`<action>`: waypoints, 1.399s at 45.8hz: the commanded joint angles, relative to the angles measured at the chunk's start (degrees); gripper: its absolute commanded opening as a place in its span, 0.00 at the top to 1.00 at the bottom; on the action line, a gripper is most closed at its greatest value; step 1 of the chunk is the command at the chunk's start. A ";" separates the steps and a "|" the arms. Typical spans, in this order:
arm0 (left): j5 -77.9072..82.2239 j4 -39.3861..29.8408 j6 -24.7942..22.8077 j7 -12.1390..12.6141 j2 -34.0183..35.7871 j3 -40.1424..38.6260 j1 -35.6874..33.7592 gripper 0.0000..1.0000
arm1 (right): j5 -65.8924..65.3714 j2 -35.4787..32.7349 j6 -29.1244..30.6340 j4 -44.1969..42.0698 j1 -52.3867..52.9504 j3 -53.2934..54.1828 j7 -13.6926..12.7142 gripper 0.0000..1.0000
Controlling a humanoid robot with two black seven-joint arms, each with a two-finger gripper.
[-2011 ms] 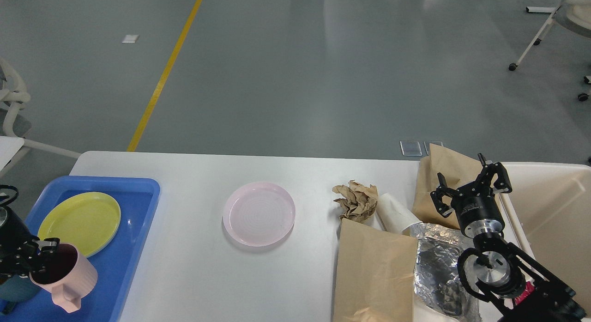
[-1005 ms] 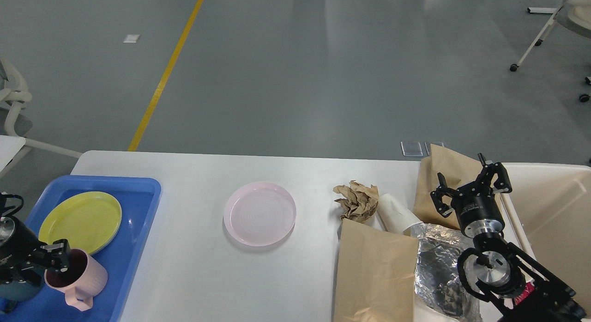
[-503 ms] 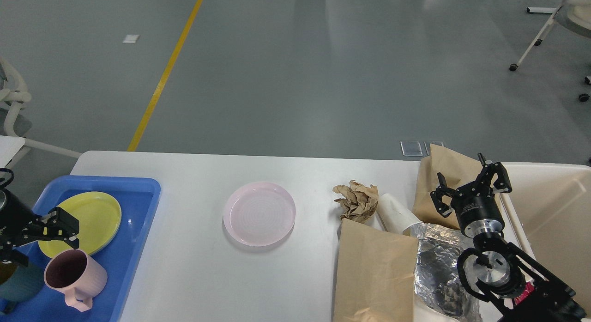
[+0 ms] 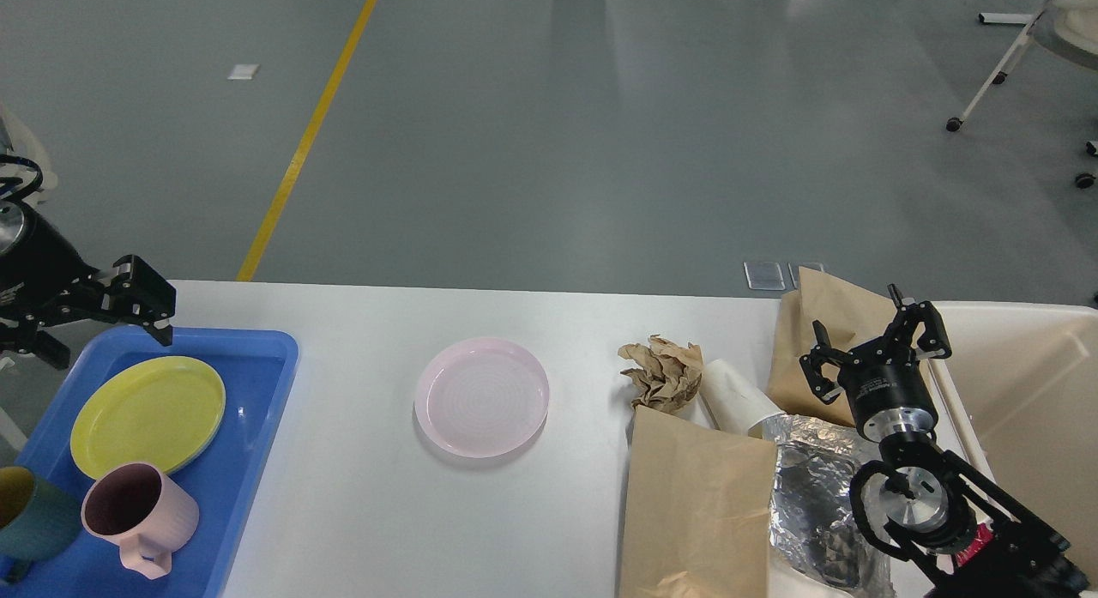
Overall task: Tidy desktop
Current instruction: 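Release the pink mug and raise the left gripper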
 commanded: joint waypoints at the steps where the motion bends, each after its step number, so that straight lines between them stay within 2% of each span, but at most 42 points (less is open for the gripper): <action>1: -5.65 -4.51 0.00 2.78 -5.52 -0.45 -7.22 0.04 | 0.00 0.00 0.00 0.00 0.00 0.01 0.00 0.00; 10: -9.60 -12.68 -0.17 1.99 -12.82 -0.71 -18.82 0.04 | 0.00 0.00 0.00 0.00 0.00 0.00 0.00 0.00; 17: -10.31 -20.77 -0.35 -2.22 -15.45 -1.85 -28.40 0.04 | 0.00 0.00 0.00 0.00 0.00 0.01 0.00 0.00; 21: -10.66 -22.36 -0.35 -3.37 -16.25 -2.21 -29.55 0.04 | 0.00 0.00 0.00 0.00 0.00 -0.08 0.00 0.00; 34: -12.24 -22.18 -0.17 -3.55 -15.90 -1.77 -25.08 0.04 | 0.00 0.00 0.00 0.00 0.00 0.01 0.00 0.00; 41: -13.03 -20.35 2.90 -3.90 -15.90 -2.20 -17.79 0.04 | 0.00 0.00 0.00 0.00 0.00 0.00 0.00 0.00; 47: -19.44 -18.14 8.87 -5.04 -17.21 -2.73 -9.96 0.06 | 0.00 0.00 0.00 0.00 0.00 0.01 0.00 0.00; 59: -34.12 -17.62 25.66 -4.60 -20.82 -3.09 1.73 0.07 | 0.00 0.00 0.00 0.00 0.00 0.00 0.00 0.00; 64: -37.64 -16.30 31.37 -4.60 -21.70 -5.98 7.17 0.08 | 0.00 0.00 0.00 0.00 0.00 0.00 0.00 0.00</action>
